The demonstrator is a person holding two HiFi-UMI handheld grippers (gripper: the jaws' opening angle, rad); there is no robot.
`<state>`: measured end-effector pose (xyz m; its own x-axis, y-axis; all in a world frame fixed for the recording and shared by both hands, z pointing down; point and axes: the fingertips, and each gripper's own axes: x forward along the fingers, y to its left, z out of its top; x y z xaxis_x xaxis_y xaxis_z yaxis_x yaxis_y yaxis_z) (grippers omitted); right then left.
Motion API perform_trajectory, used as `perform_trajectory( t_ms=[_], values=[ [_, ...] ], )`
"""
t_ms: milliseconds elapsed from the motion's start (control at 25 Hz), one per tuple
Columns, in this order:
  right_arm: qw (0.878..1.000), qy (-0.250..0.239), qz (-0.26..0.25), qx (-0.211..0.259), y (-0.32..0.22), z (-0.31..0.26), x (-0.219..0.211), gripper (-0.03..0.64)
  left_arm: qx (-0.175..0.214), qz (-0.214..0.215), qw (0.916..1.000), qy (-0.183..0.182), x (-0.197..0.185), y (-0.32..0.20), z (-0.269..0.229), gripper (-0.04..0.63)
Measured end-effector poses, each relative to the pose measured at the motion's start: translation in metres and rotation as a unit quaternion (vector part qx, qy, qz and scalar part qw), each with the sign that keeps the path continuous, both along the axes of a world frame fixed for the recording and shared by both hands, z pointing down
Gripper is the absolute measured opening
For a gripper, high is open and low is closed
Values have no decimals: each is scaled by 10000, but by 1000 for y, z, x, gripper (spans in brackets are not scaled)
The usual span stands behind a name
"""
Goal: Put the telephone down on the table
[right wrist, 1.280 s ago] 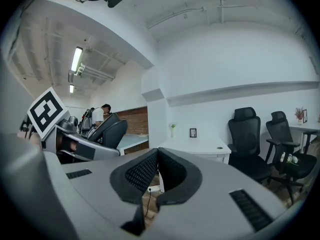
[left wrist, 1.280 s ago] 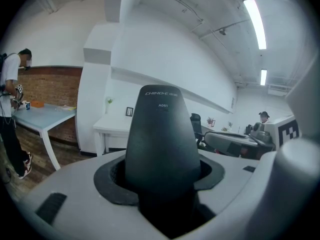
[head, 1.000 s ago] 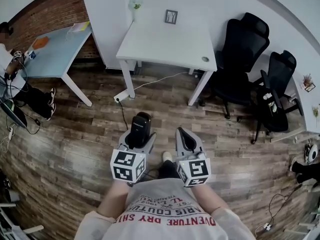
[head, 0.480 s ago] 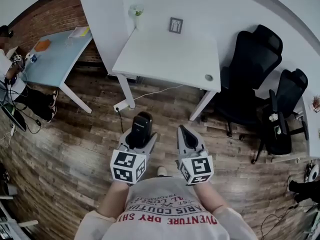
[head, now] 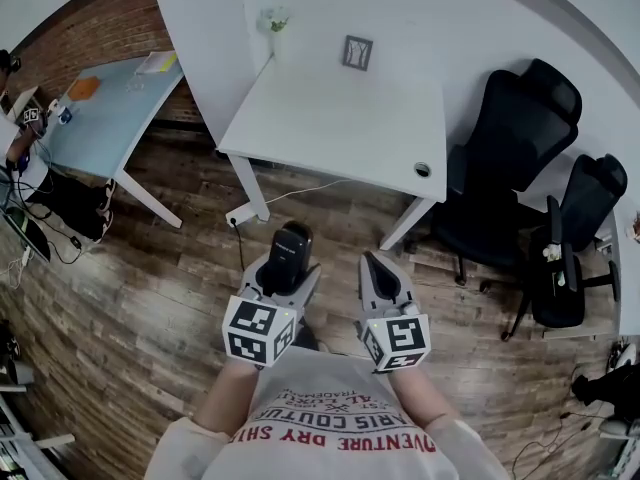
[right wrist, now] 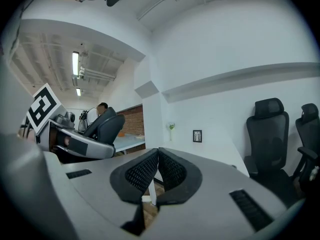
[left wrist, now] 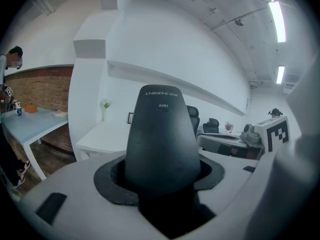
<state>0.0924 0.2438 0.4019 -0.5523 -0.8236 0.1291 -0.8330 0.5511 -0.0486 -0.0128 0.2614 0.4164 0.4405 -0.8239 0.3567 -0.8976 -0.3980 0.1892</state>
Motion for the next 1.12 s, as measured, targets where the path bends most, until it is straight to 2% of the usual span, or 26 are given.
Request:
perform_trajectory(
  t_ms=[320,800,1120],
  values=[
    [9997,34,227,-46,-73,8,-9,25,-31,190,9998,31,-11,-78,7,284],
    [9984,114,531,-152,-230,8,-74,25,-145,552,9984,21,-76,-245,6,284],
    [9968,159,777,-135,-309,13,-101,25,-210,829,9963,-21,-100,-323,18,284]
  ],
)
